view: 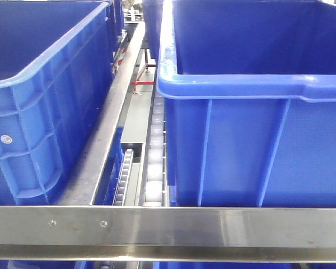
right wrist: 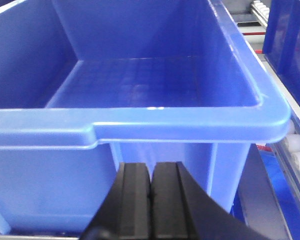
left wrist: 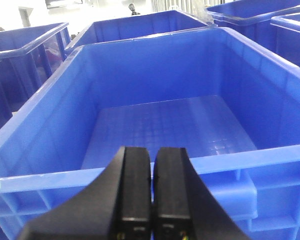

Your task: Pick red cube and place on left shelf

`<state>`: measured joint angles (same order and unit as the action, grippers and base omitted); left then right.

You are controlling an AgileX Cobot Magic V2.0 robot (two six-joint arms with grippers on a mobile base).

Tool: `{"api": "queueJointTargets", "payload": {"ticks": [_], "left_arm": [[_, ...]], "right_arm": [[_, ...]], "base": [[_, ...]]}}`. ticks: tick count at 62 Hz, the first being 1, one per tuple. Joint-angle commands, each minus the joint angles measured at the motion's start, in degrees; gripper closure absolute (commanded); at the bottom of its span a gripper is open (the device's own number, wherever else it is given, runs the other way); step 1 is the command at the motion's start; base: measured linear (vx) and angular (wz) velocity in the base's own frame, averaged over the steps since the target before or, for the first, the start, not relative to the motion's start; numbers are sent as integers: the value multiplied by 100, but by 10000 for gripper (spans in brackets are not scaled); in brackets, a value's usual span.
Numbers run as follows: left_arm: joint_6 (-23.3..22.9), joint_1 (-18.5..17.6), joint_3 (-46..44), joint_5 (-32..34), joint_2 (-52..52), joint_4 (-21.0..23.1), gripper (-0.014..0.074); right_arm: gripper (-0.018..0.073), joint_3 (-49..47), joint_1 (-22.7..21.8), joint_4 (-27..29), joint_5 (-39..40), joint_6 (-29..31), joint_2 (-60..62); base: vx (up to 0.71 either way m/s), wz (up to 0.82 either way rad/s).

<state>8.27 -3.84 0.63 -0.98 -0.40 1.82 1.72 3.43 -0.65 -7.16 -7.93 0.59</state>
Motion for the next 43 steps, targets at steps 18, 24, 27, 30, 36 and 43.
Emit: {"api": "queueJointTargets", "payload": {"ticks": [18,24,27,30,36,43], "left_arm": [[3,-8,126,474,47,57,491],[3,-8,126,474,47,57,491],[3,-8,126,474,47,57,491],[3,-8,126,474,47,57,491],[3,-8,126,474,47,57,491],[3,-8,126,474,47,57,491]], "right_arm": [[494,-144,-41,-285,577,-338,100],[494,-144,-41,-285,577,-285,100],[494,-144,-41,-285,572,-201,100],[494,-144,-41,-285,572,-103,100],[494,-144,-41,-285,595,20,100],[494,-144,-41,-285,595,20,100]], "base": [[0,0],[0,0],[0,0],[0,0],[0,0],[0,0]]}}
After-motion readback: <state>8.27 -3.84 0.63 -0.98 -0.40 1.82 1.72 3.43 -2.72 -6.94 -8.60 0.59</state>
